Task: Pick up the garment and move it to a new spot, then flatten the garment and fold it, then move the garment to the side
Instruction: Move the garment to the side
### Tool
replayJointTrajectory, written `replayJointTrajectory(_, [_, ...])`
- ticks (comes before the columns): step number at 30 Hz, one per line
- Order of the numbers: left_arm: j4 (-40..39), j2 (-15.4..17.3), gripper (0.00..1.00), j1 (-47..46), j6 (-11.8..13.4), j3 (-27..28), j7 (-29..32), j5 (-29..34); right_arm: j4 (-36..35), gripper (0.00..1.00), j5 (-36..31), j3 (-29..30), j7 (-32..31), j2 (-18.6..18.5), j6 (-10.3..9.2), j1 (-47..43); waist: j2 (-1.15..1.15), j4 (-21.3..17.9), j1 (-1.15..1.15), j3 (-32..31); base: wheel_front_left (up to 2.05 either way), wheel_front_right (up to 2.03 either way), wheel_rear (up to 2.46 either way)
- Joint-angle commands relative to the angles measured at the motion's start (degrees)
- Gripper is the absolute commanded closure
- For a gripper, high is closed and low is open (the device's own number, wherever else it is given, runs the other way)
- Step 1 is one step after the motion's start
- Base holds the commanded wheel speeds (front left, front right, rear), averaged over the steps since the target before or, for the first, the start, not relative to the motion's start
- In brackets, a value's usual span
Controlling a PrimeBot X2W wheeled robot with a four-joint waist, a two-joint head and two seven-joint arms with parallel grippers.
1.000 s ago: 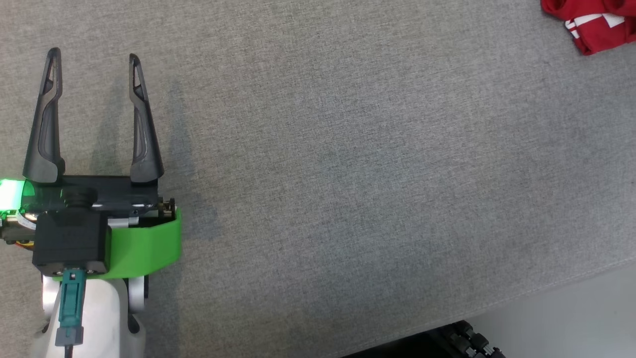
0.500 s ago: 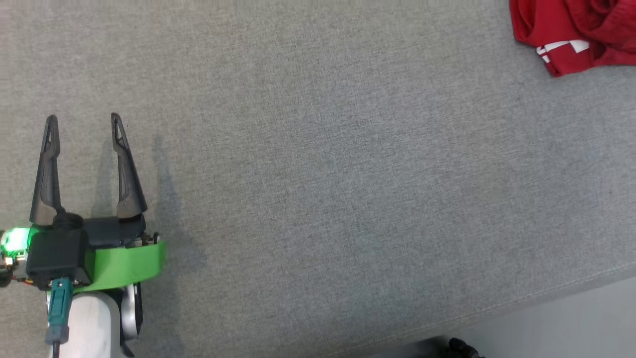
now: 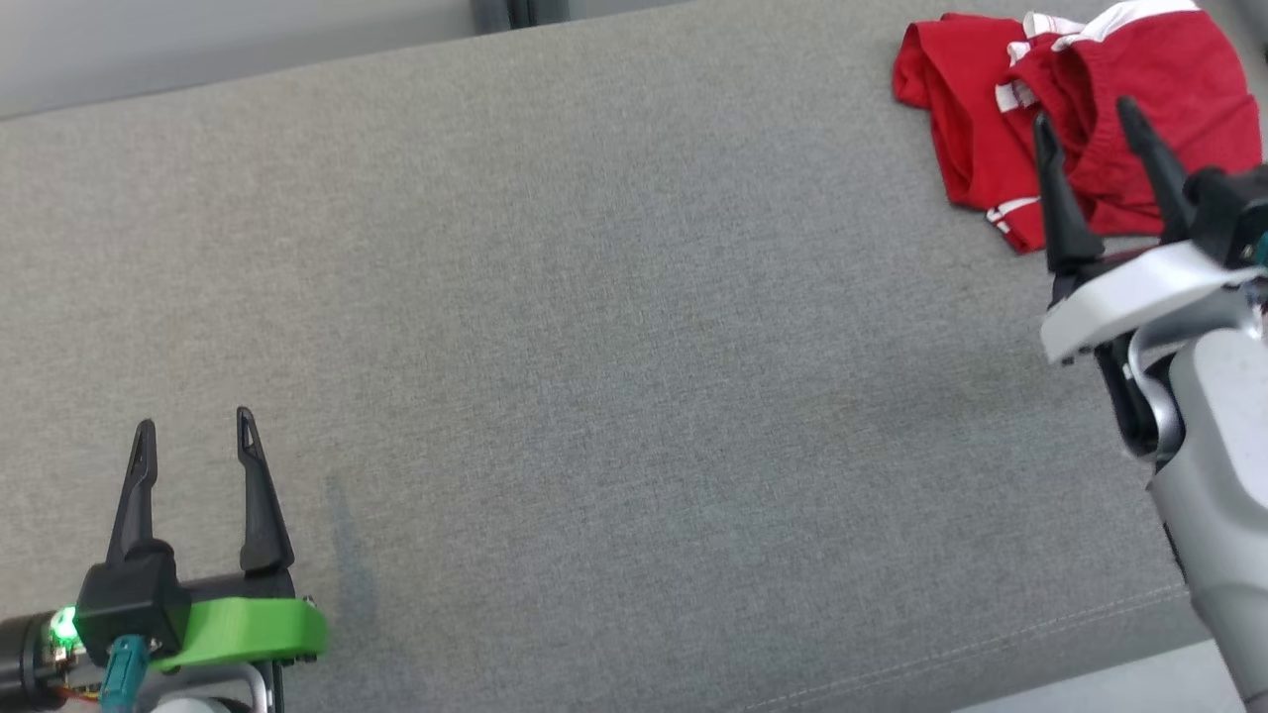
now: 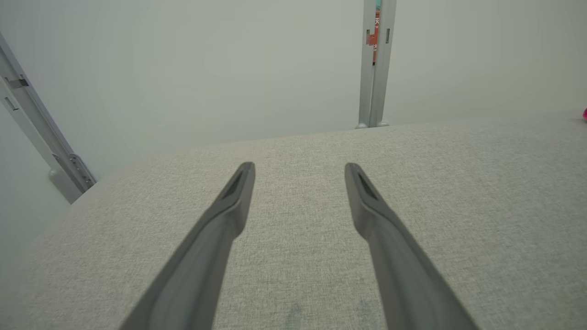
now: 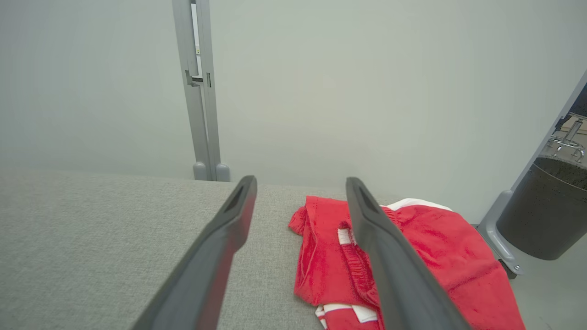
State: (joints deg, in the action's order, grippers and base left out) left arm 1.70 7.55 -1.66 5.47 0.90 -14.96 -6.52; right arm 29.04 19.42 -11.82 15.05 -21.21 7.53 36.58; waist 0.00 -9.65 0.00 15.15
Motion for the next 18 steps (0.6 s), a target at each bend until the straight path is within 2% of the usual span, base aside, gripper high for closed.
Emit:
replayJointTrajectory(1, [0.5, -0.3, 0.0, 1.6, -0.4, 0.5, -0.2, -0.5, -1.1, 0.0, -0.6, 0.5, 0.1, 0.6, -0.08, -2.7, 0.0, 1.1, 0.0, -7.5, 0.0, 0.0, 0.0])
replayJointTrajectory(8, [2.8, -0.8, 0.0, 5.2, -2.2, 1.8, -0.3, -1.5, -5.1, 0.0, -1.5, 3.0, 0.1, 4.4, -0.08, -14.7, 0.0, 2.4, 0.0, -13.9, 0.0, 0.0, 0.0])
replayJointTrajectory(18, [5.9, -1.2, 0.0, 5.7, -4.3, 1.8, -0.2, -0.8, -9.9, 0.0, -3.0, 8.7, 0.1, 8.7, -0.08, -27.2, 0.0, 4.7, 0.0, -16.3, 0.0, 0.0, 0.0])
